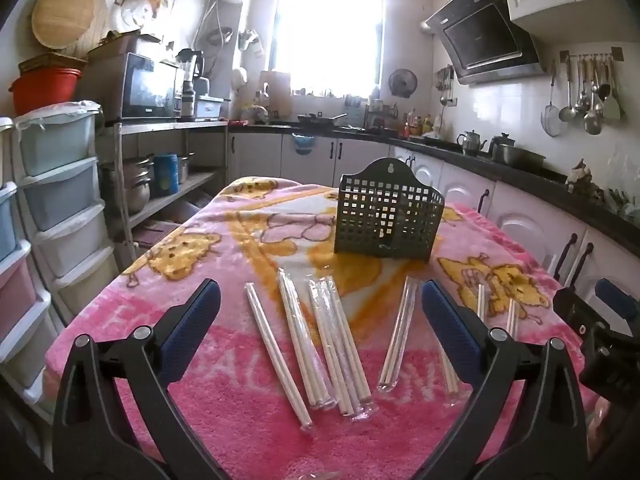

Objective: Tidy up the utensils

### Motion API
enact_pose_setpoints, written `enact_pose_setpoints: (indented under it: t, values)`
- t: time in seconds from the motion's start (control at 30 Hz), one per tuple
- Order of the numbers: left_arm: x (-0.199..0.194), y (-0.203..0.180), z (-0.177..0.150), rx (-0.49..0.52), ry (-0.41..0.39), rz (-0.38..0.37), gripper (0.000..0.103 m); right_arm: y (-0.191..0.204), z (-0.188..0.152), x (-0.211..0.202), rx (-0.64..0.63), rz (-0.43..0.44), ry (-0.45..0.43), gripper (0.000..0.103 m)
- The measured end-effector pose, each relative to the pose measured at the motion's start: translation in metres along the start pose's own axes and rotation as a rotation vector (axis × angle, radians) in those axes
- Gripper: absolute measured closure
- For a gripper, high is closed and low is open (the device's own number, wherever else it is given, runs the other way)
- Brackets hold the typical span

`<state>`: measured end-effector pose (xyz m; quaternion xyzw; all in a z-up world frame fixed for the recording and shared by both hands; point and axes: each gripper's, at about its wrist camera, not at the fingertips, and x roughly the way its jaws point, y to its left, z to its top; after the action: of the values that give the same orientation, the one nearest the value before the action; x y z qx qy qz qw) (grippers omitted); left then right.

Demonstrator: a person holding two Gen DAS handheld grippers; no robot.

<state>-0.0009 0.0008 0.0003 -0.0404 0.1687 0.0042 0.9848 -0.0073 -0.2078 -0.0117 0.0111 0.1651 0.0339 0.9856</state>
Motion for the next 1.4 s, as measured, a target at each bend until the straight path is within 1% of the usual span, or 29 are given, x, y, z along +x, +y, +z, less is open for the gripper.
enact_pose_setpoints:
  t: [0.53, 0.73, 0.8, 1.4]
  values:
    - [0.0004, 0.0, 0.0, 0.003, 0.006, 0.003, 0.011, -0.0011, -0.0019, 0.0012, 0.007, 0.006, 0.003, 0.006]
    - [-0.0003, 0.0004, -0.0002, 0.001, 0.007, 0.002, 0.011, 0.0068, -0.0025, 0.0023, 0.005, 0.005, 0.007, 0.006]
    - [-0.0003, 0.0004, -0.0002, 0.001, 0.009, 0.0, 0.011, 0.0012, -0.004, 0.0048, 0.008, 0.008, 0.008, 0.006]
    - [0.0006, 0.0004, -0.0003, 0.001, 0.012, 0.003, 0.011, 0.0018, -0.0042, 0.005, 0.01, 0.007, 0.009, 0.006]
